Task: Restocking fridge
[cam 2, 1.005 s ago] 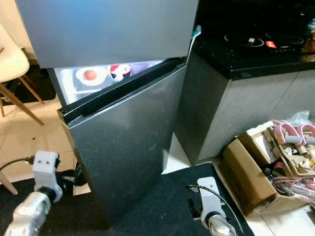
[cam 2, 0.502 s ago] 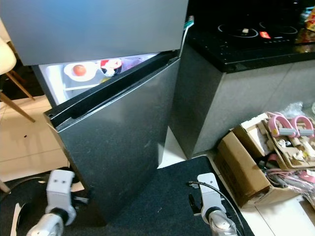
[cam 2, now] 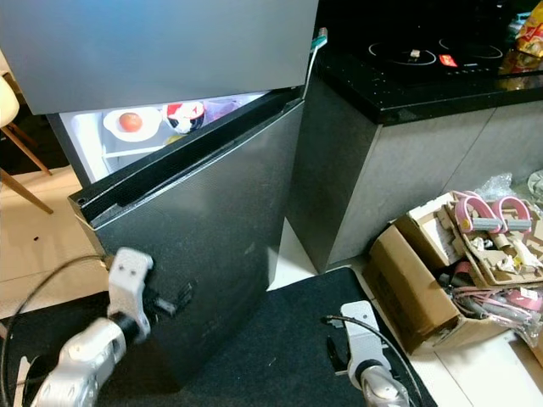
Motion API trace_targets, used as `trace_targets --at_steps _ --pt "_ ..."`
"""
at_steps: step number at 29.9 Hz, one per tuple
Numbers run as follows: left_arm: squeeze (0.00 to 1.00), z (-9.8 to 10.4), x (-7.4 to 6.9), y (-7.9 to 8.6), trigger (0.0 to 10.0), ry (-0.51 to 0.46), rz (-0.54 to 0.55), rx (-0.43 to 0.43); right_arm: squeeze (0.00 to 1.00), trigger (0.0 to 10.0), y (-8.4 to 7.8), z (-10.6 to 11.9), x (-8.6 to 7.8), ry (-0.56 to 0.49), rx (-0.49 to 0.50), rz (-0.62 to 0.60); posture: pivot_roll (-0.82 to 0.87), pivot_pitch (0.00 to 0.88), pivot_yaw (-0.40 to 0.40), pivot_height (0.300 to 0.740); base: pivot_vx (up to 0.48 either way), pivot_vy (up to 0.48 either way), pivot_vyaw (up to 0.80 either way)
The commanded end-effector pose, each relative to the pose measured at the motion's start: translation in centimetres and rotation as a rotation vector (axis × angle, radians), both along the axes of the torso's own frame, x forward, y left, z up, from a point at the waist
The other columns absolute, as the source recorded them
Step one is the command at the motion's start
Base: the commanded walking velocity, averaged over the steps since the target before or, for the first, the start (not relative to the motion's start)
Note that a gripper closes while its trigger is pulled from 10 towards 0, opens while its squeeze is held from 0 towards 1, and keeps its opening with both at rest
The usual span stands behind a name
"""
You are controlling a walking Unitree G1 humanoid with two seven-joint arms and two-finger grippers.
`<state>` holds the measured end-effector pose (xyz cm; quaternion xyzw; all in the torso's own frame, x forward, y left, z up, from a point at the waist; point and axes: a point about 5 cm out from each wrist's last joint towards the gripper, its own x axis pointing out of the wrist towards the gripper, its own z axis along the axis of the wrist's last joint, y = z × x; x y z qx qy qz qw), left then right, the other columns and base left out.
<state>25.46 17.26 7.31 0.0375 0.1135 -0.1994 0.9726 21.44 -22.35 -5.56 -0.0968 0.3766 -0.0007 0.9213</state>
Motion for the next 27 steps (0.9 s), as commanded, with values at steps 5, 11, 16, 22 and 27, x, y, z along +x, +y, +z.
trace_targets --at_steps 5,11,16,22,27 --pt "0.0 0.4 1.2 2.1 10.0 -0.01 0.039 0.099 0.0 10.0 -0.2 -0.1 -0.2 -0.001 0.001 -0.009 -0.04 0.0 -0.052 0.74 0.0 0.0 0.0" --pt "0.0 1.6 4.2 7.4 10.0 -0.04 0.254 0.392 0.0 10.0 -0.3 0.0 -0.1 -0.008 0.002 -0.014 -0.03 0.0 -0.07 0.74 0.0 0.0 0.0" --pt "0.0 17.4 5.6 23.2 10.0 -0.418 1.041 0.677 0.0 10.0 -0.8 0.6 0.4 -0.043 0.003 -0.011 -0.03 0.004 -0.079 0.74 0.0 0.0 0.0" --pt "0.0 10.8 7.2 17.6 10.0 -0.311 0.698 0.492 0.0 10.0 -0.8 0.5 0.2 -0.047 0.011 -0.031 -0.04 0.004 -0.084 0.74 0.0 0.0 0.0" --pt "0.0 1.5 5.5 10.6 10.0 -0.112 0.396 0.406 0.0 10.0 -0.5 0.1 -0.3 -0.033 0.011 -0.008 -0.04 0.001 -0.086 0.74 0.0 0.0 0.0"
